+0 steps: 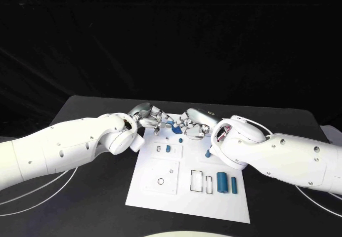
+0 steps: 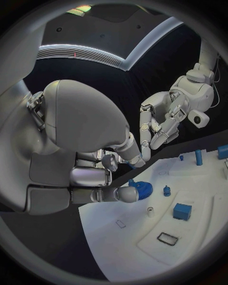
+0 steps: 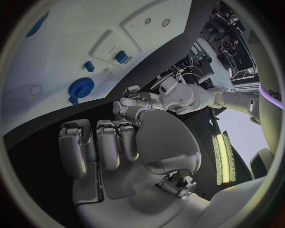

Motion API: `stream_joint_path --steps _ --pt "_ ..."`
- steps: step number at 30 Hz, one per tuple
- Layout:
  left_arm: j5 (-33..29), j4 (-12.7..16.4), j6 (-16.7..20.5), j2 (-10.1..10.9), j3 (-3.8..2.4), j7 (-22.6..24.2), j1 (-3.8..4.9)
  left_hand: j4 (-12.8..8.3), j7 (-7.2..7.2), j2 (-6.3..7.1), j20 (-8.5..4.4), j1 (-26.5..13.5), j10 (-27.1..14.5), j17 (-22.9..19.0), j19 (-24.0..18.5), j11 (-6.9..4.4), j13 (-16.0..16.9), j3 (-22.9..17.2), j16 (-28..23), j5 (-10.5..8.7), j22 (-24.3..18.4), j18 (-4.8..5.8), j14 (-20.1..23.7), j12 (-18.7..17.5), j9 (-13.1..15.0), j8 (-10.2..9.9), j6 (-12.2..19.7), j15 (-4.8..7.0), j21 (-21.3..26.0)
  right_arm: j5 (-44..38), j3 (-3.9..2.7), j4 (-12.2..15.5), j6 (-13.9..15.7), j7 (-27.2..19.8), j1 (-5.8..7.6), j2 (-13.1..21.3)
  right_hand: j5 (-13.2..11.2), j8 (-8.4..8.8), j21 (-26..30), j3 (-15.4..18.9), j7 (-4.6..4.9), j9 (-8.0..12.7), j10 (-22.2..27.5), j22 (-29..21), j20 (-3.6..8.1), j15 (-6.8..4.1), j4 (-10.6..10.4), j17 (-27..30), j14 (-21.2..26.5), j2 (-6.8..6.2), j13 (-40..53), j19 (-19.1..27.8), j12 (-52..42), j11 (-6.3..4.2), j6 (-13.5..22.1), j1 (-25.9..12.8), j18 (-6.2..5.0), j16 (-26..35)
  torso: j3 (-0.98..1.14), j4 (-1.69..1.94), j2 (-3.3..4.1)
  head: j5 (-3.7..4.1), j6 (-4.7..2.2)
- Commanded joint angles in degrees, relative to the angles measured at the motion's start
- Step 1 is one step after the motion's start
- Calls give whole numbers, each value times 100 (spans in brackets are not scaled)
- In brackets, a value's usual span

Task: Assemble the parts on the task board

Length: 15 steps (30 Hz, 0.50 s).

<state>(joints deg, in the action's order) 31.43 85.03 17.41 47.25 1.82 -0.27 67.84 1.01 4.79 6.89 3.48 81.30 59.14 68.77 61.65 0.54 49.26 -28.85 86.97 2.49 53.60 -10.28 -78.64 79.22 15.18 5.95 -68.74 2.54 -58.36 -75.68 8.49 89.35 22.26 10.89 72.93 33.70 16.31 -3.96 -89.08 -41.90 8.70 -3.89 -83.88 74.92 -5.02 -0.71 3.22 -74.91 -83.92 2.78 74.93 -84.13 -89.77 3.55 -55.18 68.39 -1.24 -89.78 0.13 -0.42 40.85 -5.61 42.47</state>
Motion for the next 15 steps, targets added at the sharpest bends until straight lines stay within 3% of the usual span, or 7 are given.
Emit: stream_joint_path --steps 1,15 --pt "73 20 -67 -22 -2 -63 5 -2 7 -23 7 -18 46 10 40 -13 7 46 32 29 6 88 -45 35 7 21 -35 -8 -20 -10 -7 11 107 -107 -1 -13 -38 25 -17 -36 15 8 -612 1467 -38 29 -14 -1509 -608 -14 1507 -554 -23 30 -12 -52 104 -22 1 -3 1 -5 5" --pt "119 26 -137 -32 -2 -118 5 -2 6 -22 7 -22 40 23 50 -13 1 52 36 29 17 90 -52 36 9 23 -40 -8 -29 -9 -8 -36 129 -117 -1 -34 -64 27 -24 -43 13 9 -612 1470 -40 30 -15 -1509 -608 -8 1507 -557 -23 29 -13 -57 106 -22 1 -4 0 0 7"
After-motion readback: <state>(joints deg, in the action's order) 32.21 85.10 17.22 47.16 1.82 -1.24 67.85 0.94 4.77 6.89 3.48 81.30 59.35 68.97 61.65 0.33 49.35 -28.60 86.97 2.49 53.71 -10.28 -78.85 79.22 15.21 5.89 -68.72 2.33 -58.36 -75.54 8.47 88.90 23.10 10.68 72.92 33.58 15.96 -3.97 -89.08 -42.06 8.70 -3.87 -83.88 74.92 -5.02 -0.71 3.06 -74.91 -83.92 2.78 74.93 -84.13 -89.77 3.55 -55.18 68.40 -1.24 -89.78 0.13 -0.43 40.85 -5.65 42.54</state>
